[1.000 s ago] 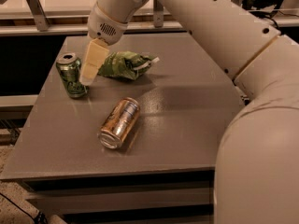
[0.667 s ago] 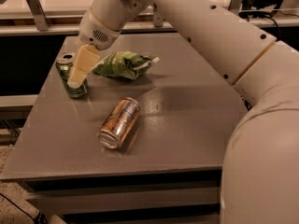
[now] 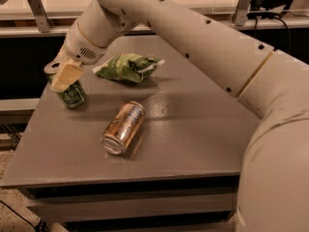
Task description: Pick green can
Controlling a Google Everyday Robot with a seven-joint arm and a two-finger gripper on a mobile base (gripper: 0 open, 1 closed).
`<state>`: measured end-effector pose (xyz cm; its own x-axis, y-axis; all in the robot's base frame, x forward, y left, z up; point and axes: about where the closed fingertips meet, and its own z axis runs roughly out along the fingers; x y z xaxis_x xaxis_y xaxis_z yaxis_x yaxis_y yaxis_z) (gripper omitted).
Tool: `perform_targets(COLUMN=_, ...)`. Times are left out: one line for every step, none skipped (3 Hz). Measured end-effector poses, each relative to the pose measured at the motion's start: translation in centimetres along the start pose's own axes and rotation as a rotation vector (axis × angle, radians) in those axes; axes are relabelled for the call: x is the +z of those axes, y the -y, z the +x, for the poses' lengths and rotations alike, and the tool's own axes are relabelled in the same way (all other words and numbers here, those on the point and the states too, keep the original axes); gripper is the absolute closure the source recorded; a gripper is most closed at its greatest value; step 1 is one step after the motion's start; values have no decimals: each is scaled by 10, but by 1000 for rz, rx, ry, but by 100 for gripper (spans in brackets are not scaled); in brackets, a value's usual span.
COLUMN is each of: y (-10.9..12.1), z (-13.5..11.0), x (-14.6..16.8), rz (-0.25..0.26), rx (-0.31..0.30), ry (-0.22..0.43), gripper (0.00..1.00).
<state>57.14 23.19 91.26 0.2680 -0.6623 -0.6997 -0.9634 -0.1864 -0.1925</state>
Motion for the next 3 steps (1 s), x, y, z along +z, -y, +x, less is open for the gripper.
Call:
perform_targets(y=-3, z=-11, x=-2, rz=-6, rx=-7, ry=-24, gripper=83)
perform_targets(y=-2, z=-10, x=-49, rz=-11, rx=3, ry=-34, gripper=100)
perform_targets(y=-10, z=2, x=-125, rz=7, rx=13, ry=-37, gripper=100)
